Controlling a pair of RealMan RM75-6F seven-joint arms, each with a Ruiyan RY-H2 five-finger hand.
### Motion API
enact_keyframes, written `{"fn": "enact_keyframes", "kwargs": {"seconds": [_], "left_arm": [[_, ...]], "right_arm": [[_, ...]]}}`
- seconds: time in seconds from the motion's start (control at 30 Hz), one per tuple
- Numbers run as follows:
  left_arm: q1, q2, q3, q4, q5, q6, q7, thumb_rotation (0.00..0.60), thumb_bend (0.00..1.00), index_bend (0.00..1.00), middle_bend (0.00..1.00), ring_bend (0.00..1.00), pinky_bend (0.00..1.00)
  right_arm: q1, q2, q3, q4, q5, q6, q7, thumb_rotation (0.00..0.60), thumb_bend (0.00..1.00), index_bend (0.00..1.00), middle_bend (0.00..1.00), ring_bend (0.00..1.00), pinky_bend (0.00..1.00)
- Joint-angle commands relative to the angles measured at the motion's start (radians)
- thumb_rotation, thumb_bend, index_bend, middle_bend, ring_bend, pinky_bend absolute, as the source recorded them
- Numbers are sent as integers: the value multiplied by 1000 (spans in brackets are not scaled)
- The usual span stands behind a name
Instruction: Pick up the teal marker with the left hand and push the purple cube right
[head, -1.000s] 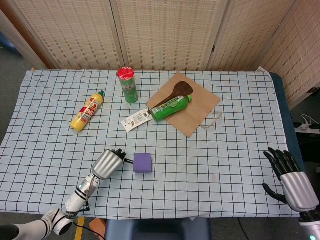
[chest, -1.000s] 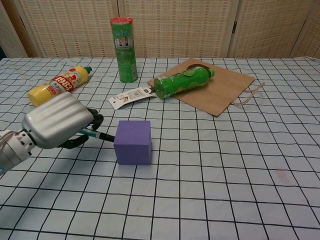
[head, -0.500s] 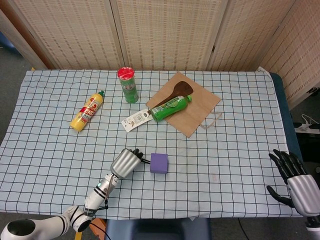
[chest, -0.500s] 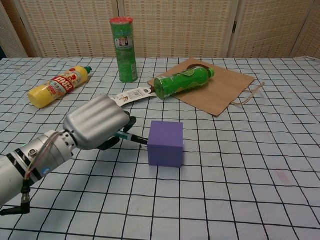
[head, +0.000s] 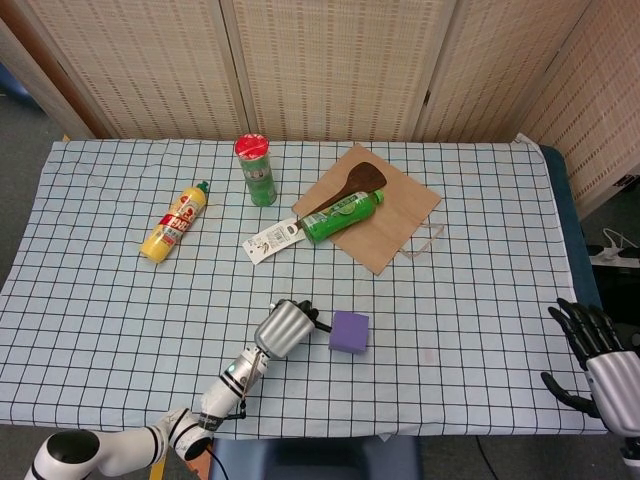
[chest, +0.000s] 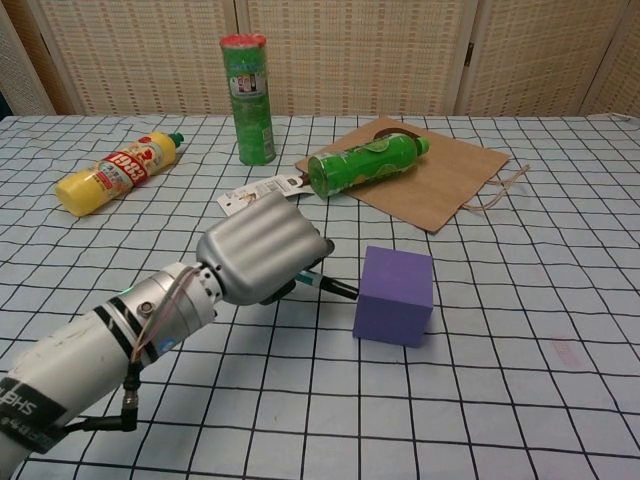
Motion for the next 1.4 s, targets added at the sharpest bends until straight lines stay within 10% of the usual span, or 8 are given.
{"fn": "enact_keyframes", "kwargs": {"seconds": [0.03,0.53,1.0,1.4], "left_arm": [[-15,-15,-11,3,-10,-10,11,600,566,827,839,794,998],[-45,-88,-23,53,-6,46,19,600,561,823,827,794,998],[165,211,82,-94,-37,179,-82,600,557,807,815,794,998],[291,316,152,91,-23,260,-366,600,544,689,765,788,995]], "right_arm": [[-1,1,0,2,-1,2,2,600,173,0,0,0,26],[-7,2,3,5,-5,14,13,600,173,0,0,0,26],[-14,-27,15,0,-4,24,-47,600,173,0,0,0,26],[-1,-57,39,-17,39,-14,-116,600,173,0,0,0,26]]}}
